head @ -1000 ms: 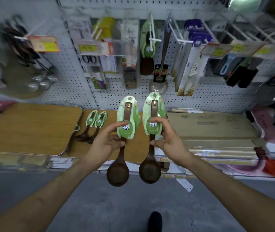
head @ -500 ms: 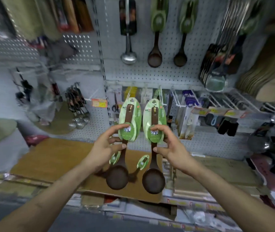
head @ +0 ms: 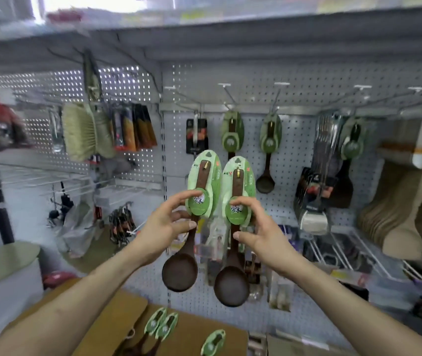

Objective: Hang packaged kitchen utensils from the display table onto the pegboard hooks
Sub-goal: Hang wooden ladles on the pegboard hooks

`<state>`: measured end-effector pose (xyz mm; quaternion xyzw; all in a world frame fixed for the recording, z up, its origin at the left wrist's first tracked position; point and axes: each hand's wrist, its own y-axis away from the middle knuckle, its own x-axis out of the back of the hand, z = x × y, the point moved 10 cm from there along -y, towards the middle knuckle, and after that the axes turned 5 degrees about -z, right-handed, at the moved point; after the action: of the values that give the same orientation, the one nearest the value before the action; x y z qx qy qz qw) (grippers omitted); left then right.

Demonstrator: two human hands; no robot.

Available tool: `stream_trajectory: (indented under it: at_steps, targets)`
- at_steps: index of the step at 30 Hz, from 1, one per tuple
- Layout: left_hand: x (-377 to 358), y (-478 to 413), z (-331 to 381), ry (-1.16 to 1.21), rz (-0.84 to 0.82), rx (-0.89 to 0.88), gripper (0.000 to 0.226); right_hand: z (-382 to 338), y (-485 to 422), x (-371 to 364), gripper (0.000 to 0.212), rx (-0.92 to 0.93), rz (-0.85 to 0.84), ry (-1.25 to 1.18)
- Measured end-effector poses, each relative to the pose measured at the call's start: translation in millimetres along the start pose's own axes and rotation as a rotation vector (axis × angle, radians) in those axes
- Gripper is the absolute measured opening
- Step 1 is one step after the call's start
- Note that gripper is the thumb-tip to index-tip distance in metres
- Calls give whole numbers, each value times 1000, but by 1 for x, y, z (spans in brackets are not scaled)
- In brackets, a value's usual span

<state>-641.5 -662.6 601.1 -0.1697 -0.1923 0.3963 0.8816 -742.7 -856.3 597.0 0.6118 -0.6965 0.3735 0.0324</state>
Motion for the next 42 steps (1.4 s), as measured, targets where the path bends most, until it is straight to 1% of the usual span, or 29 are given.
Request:
stream_trajectory:
  at_steps: [4,7,14,20,27,29,33,39,42]
  targets:
    - [-17,-31,19,-3,57,-50,69,-9,-21,34,65,73,-24,11]
    - [-25,-50,26,-16,76,-84,70,-14,-36,53,67,105,-30,28]
    - [-20,-79,33,-29,119,-93,72,-23,-65,75,70,185,-49,-13]
    - [-16,-98,43,-52,133,-89,74,-13,-83,88,69,172,-50,-13]
    - [-11,-128,40,-52,127,-101,76,2,-91,120,71,159,24,52]
    - [-12,-136,39,-45,118,-113,76,6,-89,132,72,157,37,58]
    - [-19,-151,35,-31,75,-147,75,22,-93,155,71,91,63,63]
    - [-22,-167,30,-28,49,-167,75,27,-105,171,74,106,91,17]
    - [-22,-173,28,-4,38,-173,75,27,-109,171,74,101,90,43]
